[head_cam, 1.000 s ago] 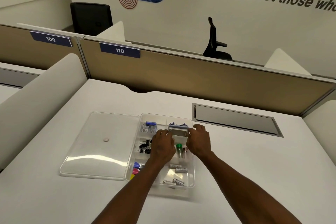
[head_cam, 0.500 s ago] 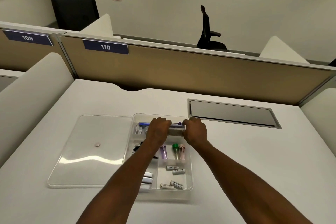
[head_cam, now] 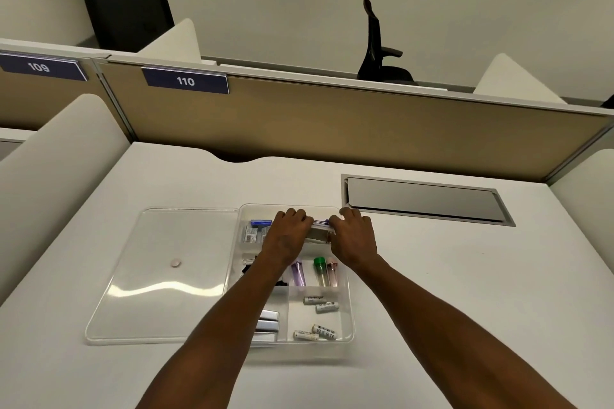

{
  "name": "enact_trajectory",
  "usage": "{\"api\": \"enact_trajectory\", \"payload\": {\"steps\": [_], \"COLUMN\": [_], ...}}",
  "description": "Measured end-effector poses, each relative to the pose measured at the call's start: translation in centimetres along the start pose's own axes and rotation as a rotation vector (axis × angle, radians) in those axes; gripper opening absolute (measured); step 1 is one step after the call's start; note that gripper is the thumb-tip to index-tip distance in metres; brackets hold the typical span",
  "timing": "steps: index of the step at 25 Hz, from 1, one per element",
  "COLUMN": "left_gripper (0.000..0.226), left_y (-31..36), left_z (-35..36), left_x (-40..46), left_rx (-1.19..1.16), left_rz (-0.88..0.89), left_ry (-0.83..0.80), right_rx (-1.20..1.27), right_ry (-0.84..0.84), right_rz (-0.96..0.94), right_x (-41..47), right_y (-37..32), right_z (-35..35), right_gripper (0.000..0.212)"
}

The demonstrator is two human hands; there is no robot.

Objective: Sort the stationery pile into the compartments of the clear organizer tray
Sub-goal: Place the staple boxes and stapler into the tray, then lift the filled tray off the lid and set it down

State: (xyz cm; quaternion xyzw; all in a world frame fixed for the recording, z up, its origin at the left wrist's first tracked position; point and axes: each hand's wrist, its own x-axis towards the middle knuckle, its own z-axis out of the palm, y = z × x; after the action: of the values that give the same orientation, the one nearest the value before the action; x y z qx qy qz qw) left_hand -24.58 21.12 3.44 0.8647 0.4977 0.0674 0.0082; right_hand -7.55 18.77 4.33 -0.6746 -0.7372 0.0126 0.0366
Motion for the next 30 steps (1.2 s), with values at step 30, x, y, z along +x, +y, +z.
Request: {"api": "enact_trajectory", "payload": {"steps": [30], "left_gripper": [0.095], "left_y": [-15.5], "left_z": [1.5], "left_x": [-26.7], "left_rx": [-0.231], "left_rz": [-1.21], "left_ry": [0.068], "right_rx": [0.436], "right_ry": [0.17], "right_rz": [-0.272], "right_x": [-15.1], "right_y": [-14.9], "right_z": [3.0], "right_gripper": [0.064]}}
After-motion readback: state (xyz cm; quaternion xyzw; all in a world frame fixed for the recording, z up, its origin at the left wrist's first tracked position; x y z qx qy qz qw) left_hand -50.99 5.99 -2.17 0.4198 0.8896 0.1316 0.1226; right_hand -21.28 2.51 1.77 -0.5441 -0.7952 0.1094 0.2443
